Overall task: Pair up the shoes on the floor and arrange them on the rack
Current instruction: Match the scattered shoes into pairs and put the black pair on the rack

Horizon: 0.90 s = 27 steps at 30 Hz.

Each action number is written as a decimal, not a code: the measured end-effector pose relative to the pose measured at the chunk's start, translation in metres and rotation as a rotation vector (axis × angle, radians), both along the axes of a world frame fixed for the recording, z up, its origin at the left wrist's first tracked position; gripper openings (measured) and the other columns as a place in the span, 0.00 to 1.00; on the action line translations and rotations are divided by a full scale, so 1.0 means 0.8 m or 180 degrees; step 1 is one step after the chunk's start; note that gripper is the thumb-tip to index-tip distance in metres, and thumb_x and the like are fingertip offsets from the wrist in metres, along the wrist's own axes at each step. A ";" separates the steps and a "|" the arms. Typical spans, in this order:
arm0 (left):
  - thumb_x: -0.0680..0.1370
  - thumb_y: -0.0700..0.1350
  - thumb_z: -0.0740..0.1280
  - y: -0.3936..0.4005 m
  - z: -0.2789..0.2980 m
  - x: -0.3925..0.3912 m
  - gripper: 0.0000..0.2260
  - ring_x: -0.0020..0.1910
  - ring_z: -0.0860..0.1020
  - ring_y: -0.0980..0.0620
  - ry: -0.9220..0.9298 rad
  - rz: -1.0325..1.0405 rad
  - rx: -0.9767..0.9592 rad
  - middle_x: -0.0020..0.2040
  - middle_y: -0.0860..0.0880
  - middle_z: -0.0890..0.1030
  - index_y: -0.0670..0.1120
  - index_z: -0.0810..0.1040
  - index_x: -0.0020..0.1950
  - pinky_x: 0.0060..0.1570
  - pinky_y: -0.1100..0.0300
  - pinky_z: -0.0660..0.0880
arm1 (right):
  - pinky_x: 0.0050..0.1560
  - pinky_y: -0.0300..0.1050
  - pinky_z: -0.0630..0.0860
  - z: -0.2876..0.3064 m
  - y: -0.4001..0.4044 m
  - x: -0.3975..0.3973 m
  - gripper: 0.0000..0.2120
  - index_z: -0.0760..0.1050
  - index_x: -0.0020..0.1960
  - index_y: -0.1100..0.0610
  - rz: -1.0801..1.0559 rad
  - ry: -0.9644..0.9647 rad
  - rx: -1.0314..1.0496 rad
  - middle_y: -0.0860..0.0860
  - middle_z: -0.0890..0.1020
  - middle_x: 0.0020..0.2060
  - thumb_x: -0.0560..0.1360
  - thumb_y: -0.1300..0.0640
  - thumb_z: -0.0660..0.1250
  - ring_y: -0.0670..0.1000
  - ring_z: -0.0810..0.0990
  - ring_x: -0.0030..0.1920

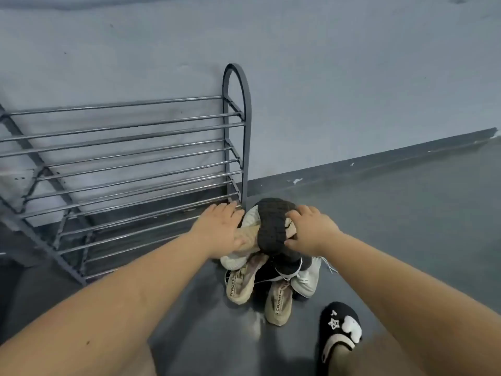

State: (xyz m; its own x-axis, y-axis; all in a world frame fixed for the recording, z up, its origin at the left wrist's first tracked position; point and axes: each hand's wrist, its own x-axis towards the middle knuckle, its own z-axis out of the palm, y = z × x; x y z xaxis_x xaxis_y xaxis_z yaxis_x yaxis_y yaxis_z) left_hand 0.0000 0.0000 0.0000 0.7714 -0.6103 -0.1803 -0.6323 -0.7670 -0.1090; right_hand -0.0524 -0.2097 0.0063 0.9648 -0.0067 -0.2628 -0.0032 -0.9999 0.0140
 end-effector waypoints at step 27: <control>0.76 0.66 0.54 -0.100 -0.206 0.124 0.33 0.70 0.66 0.45 0.1416 0.0438 -0.0394 0.74 0.48 0.65 0.49 0.58 0.75 0.68 0.49 0.64 | 0.60 0.48 0.73 -0.138 -0.032 0.113 0.44 0.47 0.77 0.58 -0.1105 0.1267 0.1184 0.57 0.68 0.71 0.73 0.47 0.70 0.58 0.73 0.64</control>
